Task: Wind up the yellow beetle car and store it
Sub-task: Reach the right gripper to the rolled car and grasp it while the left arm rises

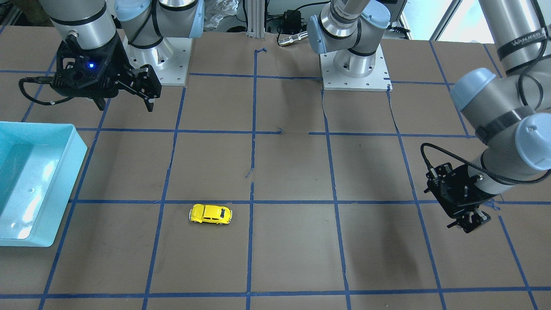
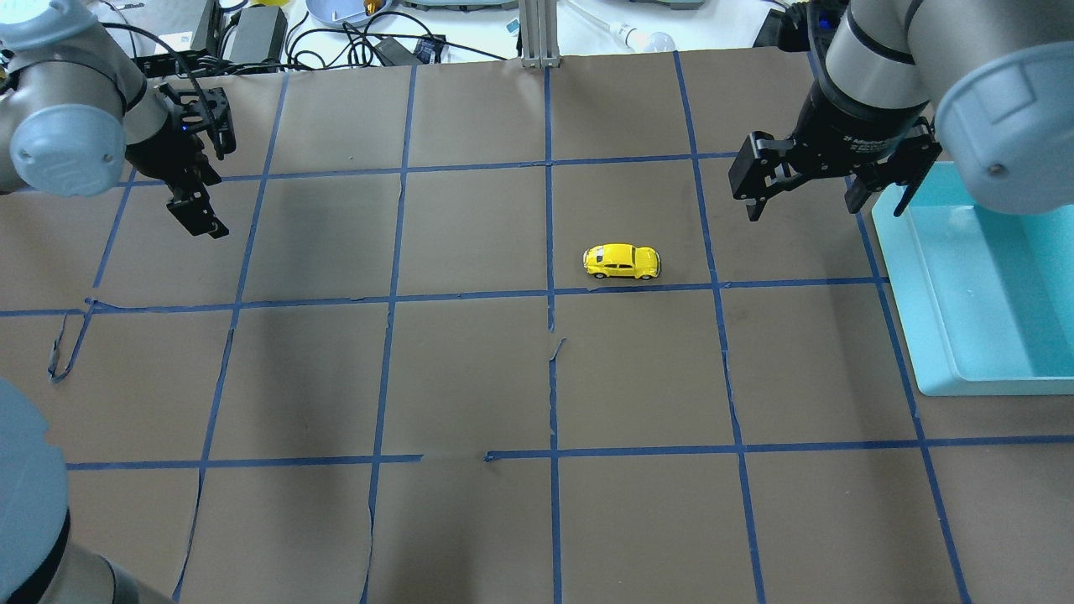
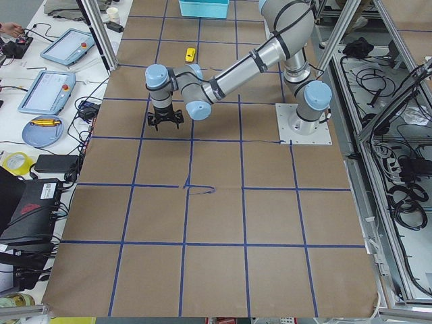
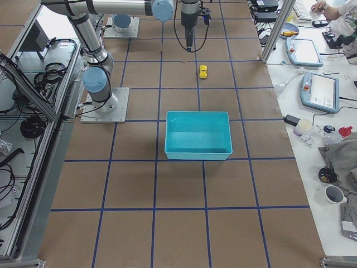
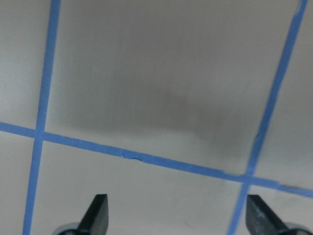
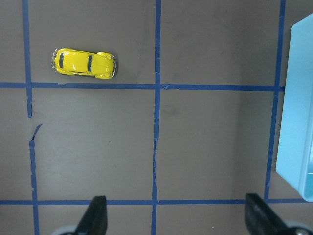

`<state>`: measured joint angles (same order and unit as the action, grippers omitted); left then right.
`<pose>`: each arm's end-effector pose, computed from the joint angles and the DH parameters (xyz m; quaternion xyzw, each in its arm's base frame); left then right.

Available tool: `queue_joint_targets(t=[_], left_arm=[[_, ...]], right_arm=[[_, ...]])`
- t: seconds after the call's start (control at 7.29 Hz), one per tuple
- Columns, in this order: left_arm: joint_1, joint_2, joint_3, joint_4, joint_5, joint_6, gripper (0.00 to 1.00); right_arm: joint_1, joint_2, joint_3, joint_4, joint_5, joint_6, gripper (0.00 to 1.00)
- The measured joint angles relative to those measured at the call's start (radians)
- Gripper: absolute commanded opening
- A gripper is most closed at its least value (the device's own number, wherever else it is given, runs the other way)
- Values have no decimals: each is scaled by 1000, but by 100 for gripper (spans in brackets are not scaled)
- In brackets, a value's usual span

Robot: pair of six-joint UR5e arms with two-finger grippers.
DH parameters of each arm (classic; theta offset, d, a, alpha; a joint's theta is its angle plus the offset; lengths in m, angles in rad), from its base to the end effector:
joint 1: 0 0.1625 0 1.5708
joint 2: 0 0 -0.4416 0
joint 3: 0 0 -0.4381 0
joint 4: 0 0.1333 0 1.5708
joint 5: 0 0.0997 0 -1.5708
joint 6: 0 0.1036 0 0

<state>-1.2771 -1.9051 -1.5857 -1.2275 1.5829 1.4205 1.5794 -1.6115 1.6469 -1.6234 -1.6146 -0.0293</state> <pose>0.0634 -0.6658 0.3256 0.5341 0.8454 0.0065 0.0017 0.1332 -0.5202 0.4865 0.0188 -0.9995 0.0084 0.0220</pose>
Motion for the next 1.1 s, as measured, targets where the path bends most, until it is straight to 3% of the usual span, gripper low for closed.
queue_joint_targets(t=[0.41,0.69,1.1], left_arm=[[-160,175,0,-158,4,-608,100],[-257,261,4,-226,4,-949,100],[-301,342,4,-301,4,-1210,100]], right_arm=[[11,46,1,-35,-32,-103,100],[50,141,4,-168,-27,-161,100],[146,300,5,-388,-20,-348,100]])
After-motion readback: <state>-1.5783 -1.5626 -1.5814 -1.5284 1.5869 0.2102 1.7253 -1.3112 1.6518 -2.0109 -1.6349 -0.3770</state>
